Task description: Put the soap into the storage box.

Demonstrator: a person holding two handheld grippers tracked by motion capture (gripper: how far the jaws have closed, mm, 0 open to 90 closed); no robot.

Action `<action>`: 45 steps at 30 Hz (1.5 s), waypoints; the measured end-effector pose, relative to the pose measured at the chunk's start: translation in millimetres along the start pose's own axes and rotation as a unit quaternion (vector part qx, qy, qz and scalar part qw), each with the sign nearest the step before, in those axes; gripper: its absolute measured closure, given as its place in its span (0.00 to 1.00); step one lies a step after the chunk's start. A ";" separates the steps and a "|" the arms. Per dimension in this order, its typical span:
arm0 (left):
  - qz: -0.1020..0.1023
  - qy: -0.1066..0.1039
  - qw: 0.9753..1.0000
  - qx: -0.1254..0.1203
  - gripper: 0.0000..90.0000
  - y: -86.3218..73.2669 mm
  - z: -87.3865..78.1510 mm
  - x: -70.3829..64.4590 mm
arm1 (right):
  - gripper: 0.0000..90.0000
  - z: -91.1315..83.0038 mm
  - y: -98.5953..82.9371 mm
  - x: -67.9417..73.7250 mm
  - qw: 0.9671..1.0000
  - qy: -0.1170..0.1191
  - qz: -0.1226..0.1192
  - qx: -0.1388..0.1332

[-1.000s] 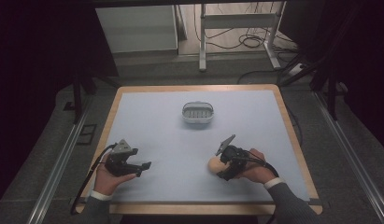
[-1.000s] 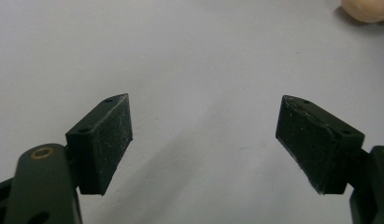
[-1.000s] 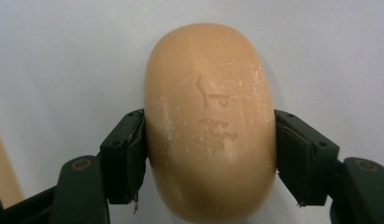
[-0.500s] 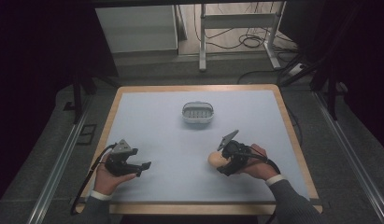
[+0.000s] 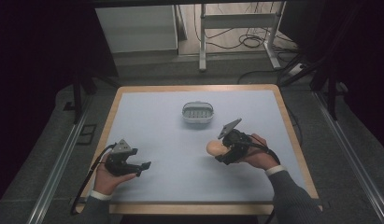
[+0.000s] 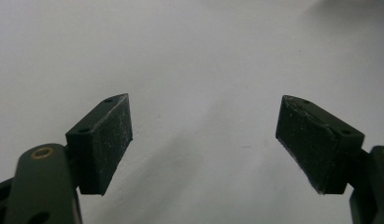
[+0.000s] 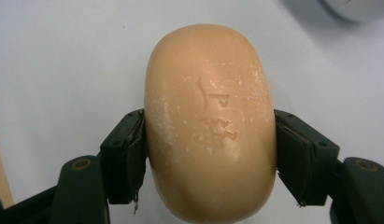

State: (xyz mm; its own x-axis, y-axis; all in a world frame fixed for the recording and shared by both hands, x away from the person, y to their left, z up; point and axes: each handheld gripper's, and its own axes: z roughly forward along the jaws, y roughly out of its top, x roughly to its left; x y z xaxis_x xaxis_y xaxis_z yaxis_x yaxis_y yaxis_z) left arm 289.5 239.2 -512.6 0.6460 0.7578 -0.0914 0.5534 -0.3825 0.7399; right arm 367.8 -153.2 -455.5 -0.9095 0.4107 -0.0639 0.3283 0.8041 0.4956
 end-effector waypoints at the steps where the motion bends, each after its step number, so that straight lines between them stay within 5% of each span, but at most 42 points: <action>1: 0.000 0.000 1.000 0.001 0.21 -0.2 0.3 0.2 | 0.35 -0.7 1.6 -1.2 1.000 0.002 -0.002 -0.002; 12: -0.001 0.002 1.000 0.001 0.21 -0.7 0.1 1.4 | 0.35 -1.4 14.6 -17.0 0.999 0.018 -0.010 -0.028; 45: -0.004 0.000 1.000 0.002 0.21 -1.1 1.3 2.5 | 0.35 -0.3 35.4 -50.8 0.999 -0.002 -0.018 -0.047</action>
State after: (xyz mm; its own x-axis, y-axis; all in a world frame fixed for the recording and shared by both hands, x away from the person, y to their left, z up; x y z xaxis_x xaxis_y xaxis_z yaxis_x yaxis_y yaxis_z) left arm 291.2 240.9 -514.5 0.6422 0.7604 -0.0968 0.5598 -0.3790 0.7369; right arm 425.5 -145.7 -434.5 -0.9194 0.3837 -0.0862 0.2694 0.7743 0.5727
